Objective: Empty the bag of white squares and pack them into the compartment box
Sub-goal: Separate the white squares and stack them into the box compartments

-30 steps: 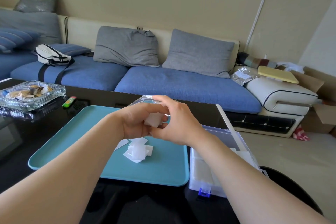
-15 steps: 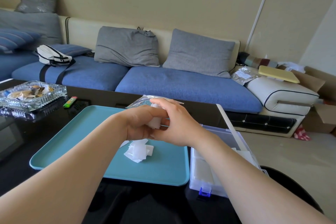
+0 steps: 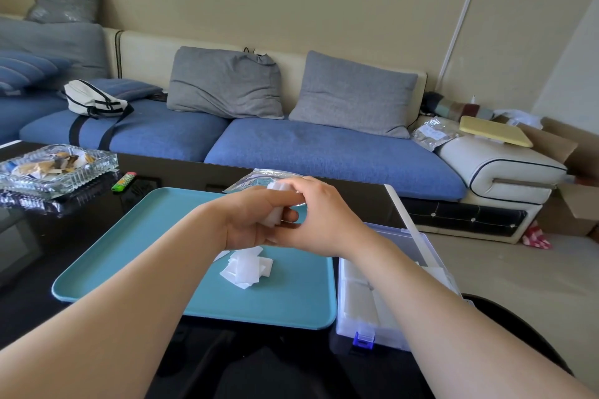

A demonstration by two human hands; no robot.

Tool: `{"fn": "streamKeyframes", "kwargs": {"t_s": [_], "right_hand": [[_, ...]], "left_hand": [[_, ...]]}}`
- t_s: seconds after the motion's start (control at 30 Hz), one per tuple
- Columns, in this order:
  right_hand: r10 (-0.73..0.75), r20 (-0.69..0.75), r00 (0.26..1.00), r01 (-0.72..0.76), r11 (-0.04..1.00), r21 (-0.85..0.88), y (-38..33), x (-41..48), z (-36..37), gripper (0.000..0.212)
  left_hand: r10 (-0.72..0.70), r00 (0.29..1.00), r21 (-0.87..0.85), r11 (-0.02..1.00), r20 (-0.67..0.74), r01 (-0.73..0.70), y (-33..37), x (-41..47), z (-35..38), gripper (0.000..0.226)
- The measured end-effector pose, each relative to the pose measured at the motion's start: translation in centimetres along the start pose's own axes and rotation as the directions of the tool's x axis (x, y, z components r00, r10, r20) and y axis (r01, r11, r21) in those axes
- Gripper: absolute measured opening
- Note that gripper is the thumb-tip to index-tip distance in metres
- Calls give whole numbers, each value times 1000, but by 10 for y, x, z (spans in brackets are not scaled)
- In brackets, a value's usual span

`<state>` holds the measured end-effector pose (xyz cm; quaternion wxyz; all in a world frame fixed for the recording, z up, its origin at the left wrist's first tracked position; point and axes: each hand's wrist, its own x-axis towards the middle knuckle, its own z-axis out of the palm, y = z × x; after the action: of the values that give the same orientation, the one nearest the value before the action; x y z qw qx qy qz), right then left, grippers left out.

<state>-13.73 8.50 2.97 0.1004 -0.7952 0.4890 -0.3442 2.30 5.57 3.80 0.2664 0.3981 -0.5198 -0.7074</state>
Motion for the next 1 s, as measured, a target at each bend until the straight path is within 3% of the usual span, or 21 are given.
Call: {"fn": "streamKeyframes", "kwargs": {"t_s": [0.1,0.23,0.37,0.47,0.57,0.7,0.87,1.0], "right_hand": [[-2,63,998,-2,998,58,-8,-3,-9,35],[130,132,983,-156,963,217,-10,-6,-16,34],[172,-14,985,-168,974,151,-1,-8,-17,23],[148,-9,989,-145,979,145,5,-15,-20,11],[163,3,987,-161,972,172,6,-22,-29,8],[216,-57,975,-201,959,202,12,-32,-43,11],[333,-97,938,-292,909,296,14,-48,-62,15],[351,-115,929,-323,924,207,16,-63,-75,19]], "left_hand": [[37,999,-12,999,32,-36,0,1,1,14],[66,997,-18,998,41,-65,0,0,6,17],[60,996,231,970,71,-75,-3,-4,12,26],[88,991,352,929,96,-117,-5,-7,21,34],[100,992,384,915,76,-122,-8,-7,29,23],[30,992,195,979,124,-54,-5,-10,41,14],[30,960,9,999,279,-33,-5,-11,56,60],[35,973,11,999,228,-39,-10,-8,71,70]]}}
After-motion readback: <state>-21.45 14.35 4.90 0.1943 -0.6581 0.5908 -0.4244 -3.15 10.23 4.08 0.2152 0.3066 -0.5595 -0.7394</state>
